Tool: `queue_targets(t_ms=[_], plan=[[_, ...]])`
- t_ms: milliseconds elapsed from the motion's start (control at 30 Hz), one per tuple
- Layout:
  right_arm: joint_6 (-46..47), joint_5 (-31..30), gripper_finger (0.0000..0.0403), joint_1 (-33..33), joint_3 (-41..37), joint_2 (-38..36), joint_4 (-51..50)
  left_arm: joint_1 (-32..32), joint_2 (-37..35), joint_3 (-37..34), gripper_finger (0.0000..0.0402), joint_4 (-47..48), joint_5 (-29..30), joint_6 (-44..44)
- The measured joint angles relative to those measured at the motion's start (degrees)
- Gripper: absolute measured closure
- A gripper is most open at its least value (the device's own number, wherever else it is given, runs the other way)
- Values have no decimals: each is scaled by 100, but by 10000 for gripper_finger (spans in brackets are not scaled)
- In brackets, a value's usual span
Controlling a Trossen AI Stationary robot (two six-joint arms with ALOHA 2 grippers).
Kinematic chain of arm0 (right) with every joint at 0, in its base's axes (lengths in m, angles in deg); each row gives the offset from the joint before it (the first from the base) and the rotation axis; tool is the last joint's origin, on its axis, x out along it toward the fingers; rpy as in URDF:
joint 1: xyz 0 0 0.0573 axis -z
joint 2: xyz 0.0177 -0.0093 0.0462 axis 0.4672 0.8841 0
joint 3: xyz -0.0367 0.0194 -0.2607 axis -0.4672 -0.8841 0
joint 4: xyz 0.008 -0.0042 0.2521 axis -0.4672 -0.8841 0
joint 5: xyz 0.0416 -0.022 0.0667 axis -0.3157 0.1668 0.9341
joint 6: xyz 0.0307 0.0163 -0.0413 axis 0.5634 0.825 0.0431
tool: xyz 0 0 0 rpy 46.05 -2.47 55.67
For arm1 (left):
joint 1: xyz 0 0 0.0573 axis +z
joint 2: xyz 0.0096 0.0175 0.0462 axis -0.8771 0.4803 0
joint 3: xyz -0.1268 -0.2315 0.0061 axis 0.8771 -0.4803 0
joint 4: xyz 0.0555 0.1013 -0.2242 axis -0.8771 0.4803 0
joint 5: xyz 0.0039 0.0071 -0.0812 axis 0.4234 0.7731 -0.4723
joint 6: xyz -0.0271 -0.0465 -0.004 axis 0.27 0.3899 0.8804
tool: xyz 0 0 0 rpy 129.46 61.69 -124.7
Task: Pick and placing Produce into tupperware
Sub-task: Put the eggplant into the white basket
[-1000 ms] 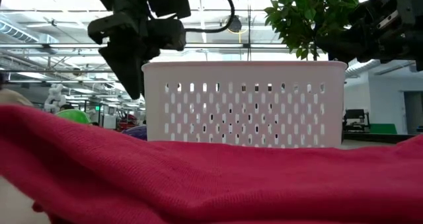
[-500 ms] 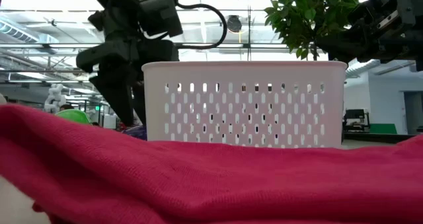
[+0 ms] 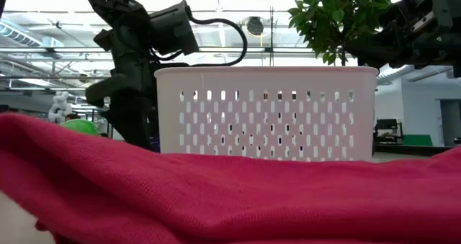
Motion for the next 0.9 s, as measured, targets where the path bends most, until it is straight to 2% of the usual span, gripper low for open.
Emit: queue_targets(t_ms=[500, 900], plan=[[2, 0, 403, -2, 2, 51, -84, -73, 87, -7, 72, 29, 79, -3], [2, 0, 403, -2, 0, 51, -84, -140, 96, -8, 209, 67, 295, 39]])
